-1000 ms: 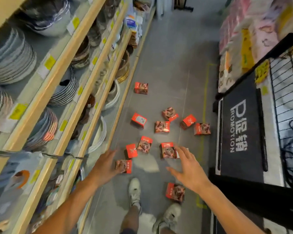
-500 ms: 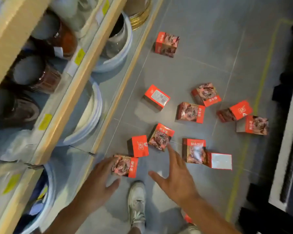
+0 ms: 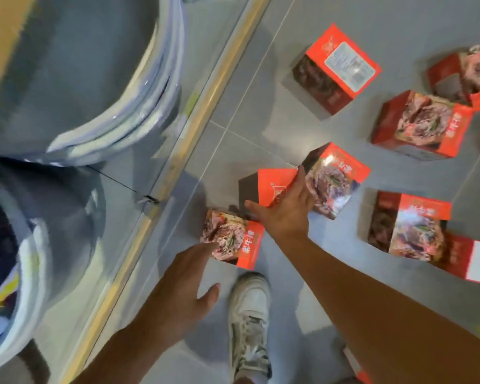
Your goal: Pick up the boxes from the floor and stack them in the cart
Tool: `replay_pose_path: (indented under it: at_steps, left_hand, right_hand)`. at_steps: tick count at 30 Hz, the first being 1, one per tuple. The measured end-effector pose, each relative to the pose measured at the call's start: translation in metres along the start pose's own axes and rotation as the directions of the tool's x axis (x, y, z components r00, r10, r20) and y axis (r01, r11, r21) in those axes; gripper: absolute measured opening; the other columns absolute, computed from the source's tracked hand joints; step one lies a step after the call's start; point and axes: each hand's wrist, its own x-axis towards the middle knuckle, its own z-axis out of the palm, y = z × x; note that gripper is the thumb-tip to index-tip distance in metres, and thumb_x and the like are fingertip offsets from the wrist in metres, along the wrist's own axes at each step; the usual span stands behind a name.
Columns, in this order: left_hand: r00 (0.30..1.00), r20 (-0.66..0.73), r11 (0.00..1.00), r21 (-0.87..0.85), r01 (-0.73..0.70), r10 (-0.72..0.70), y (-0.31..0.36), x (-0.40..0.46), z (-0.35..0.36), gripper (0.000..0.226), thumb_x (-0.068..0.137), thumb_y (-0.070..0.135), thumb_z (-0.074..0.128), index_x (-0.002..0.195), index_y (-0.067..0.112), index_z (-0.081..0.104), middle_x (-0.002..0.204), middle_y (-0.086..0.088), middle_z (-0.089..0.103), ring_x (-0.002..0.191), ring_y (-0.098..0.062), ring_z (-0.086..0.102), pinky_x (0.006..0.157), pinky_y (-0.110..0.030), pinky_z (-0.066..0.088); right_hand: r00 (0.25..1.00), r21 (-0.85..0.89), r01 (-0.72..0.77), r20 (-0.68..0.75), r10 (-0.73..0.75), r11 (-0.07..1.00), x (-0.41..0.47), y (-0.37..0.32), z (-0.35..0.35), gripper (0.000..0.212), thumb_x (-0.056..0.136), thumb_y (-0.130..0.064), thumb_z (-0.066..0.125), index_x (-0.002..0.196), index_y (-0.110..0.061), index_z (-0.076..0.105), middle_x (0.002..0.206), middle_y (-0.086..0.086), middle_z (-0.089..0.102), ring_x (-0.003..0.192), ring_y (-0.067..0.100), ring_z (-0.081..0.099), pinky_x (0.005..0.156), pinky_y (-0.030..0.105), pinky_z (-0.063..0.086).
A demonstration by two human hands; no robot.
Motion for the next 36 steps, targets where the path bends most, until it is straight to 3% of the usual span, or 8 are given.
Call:
replay_pose_path:
  at_steps: [6,13,19,22,27,29,31,36]
  left_hand:
    - [0.995,0.089,0.998,0.046,0.047,-0.051,-0.002,-0.011,0.01,0.071,0.095,0.039,0.06,0.154,0.036,0.02,0.156,0.017,0.026,0.141,0.002,0.024,0.105,-0.01,0.022]
    - [0.954,0.123,0.958,-0.053,0.283,-0.275,0.034,0.002,0.005,0.066,0.091,0.035,0.067,0.148,0.032,0.033,0.147,0.007,0.041,0.136,-0.014,0.04,0.107,-0.033,0.04]
    - [0.629,0.246,0.444,-0.526,0.726,-0.737,0.076,0.051,0.009,0.077,0.078,0.055,0.077,0.136,0.014,0.049,0.112,-0.008,0.059,0.098,-0.026,0.056,0.085,-0.035,0.047]
    - [0.461,0.376,0.178,-0.588,0.789,-0.804,0.077,0.079,0.023,0.078,0.08,0.065,0.068,0.137,0.017,0.045,0.135,-0.01,0.049,0.11,-0.035,0.053,0.103,-0.047,0.044]
    - [0.491,0.435,0.066,-0.695,0.716,-0.755,0.061,0.129,0.056,0.06,0.09,0.065,0.052,0.123,0.014,0.055,0.125,-0.017,0.061,0.112,-0.034,0.059,0.1,-0.045,0.041]
    - [0.471,0.367,0.042,-0.752,0.658,-0.802,0.046,0.135,0.071,0.06,0.08,0.068,0.065,0.104,0.014,0.057,0.101,-0.014,0.065,0.092,-0.03,0.063,0.102,-0.047,0.04]
    - [0.445,0.285,0.056,-0.788,0.613,-0.849,0.035,0.139,0.08,0.086,0.057,0.069,0.082,0.121,0.018,0.054,0.112,-0.009,0.068,0.098,-0.03,0.067,0.098,-0.055,0.046]
    - [0.479,-0.004,0.338,-0.713,0.614,-0.878,0.037,0.121,0.079,0.152,0.021,0.068,0.094,0.145,0.022,0.019,0.137,-0.013,0.054,0.114,-0.036,0.062,0.091,-0.056,0.053]
  right_hand:
    - [0.997,-0.022,0.075,-0.007,-0.075,0.997,-0.01,0.018,-0.005,0.123,0.066,-0.032,0.09,0.16,-0.025,0.012,0.159,0.003,0.033,0.144,0.029,0.034,0.107,0.049,0.043]
    - [0.994,0.019,0.1,0.044,-0.101,0.995,-0.07,0.032,-0.092,0.114,0.065,-0.031,0.089,0.151,-0.047,0.016,0.139,-0.015,0.051,0.12,0.017,0.058,0.089,0.036,0.053]
    - [0.995,0.006,0.072,0.063,-0.072,0.997,-0.103,0.055,-0.139,0.118,0.063,-0.031,0.087,0.149,-0.057,0.011,0.143,-0.02,0.046,0.124,0.014,0.055,0.093,0.036,0.053]
    - [0.991,-0.011,0.124,0.051,-0.123,0.992,-0.102,0.071,-0.144,0.125,0.062,-0.031,0.09,0.144,-0.068,0.003,0.136,-0.033,0.038,0.125,0.01,0.053,0.087,0.027,0.048]
    - [0.985,-0.004,0.17,0.043,-0.169,0.985,-0.085,0.102,-0.138,0.12,0.063,-0.032,0.089,0.145,-0.065,0.008,0.133,-0.038,0.035,0.126,0.004,0.051,0.091,0.023,0.045]
    - [0.981,-0.01,0.185,0.054,-0.185,0.983,-0.079,0.115,-0.136,0.118,0.063,-0.033,0.088,0.148,-0.058,0.011,0.132,-0.038,0.035,0.126,0.003,0.051,0.094,0.023,0.045]
    - [0.98,-0.009,0.191,0.064,-0.19,0.982,-0.077,0.122,-0.137,0.116,0.063,-0.032,0.087,0.148,-0.057,0.012,0.13,-0.038,0.036,0.126,0.004,0.051,0.099,0.028,0.048]
    - [0.985,-0.014,0.166,0.058,-0.165,0.986,-0.095,0.118,-0.169,0.117,0.061,-0.032,0.086,0.147,-0.057,0.011,0.139,-0.028,0.042,0.128,0.007,0.051,0.102,0.031,0.047]
